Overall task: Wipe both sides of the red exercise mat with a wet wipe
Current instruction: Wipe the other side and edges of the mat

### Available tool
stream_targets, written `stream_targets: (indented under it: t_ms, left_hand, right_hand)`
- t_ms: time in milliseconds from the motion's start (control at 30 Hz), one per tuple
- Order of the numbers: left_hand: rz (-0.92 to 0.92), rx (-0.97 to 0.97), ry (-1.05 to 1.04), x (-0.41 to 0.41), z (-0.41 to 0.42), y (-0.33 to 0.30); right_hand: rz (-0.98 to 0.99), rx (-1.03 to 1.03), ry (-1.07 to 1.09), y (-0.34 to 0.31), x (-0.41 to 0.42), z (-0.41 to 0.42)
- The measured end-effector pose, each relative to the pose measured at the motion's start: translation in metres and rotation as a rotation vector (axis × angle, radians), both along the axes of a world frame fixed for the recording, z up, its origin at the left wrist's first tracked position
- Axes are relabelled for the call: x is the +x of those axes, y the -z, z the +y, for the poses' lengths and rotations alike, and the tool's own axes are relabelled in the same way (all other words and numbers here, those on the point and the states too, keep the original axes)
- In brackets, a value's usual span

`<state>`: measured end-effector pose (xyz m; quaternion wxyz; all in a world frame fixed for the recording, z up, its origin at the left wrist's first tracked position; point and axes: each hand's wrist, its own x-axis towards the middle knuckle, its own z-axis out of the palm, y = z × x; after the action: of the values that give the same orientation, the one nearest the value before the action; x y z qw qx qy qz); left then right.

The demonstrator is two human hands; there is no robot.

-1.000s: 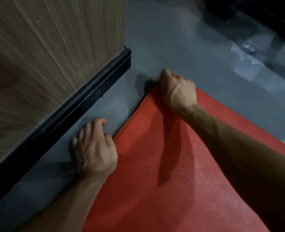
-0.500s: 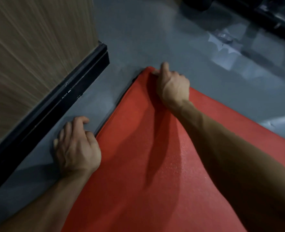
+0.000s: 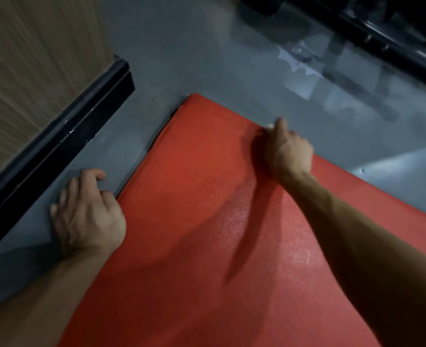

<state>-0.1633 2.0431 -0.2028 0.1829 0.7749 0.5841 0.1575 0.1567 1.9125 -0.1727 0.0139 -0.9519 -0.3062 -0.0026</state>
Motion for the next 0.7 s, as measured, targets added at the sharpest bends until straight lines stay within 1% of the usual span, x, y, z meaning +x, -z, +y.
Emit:
stream_targets:
  t_ms: [67,133,200,267,333,367,433,500,567,633,700]
  left_hand:
    - [0.001,0.006,0.013,0.001,-0.001,0.0]
    - [0.002,0.01,0.009,0.001,0.0,0.001]
    - [0.002,0.01,-0.001,0.0,-0.001,0.002]
    - [0.001,0.022,-0.002,0.0,0.0,0.002]
    - [0.001,0.026,-0.001,0.0,-0.001,0.001]
    - [0.001,0.026,-0.001,0.0,-0.001,0.001]
    - [0.003,0.029,0.006,0.0,0.0,0.0]
    - [0.004,0.034,0.004,0.0,0.0,0.001]
    - [-0.002,0.026,-0.002,0.0,-0.001,0.002]
    - [-0.005,0.024,-0.004,0.0,0.0,0.002]
    - [-0.013,0.032,0.001,0.001,-0.001,0.002]
  right_hand:
    - [-0.003,0.041,0.136,-0.005,0.009,-0.032]
    - [-0.002,0.05,0.175,-0.003,0.007,-0.03]
    - [0.013,0.05,0.13,0.003,-0.004,-0.001]
    - [0.056,0.046,0.006,0.008,-0.022,0.034]
    - [0.051,0.056,-0.094,0.007,-0.031,0.045]
    - [0.039,0.061,-0.11,0.006,-0.028,0.037]
    - [0.028,0.033,-0.04,0.001,-0.008,-0.001]
    - [0.036,0.006,0.126,-0.008,0.01,-0.051]
    - [0.023,0.0,0.25,-0.013,0.02,-0.079]
    - [0.023,0.03,0.256,-0.008,0.018,-0.07]
    - [0.061,0.059,0.189,0.0,0.009,-0.034]
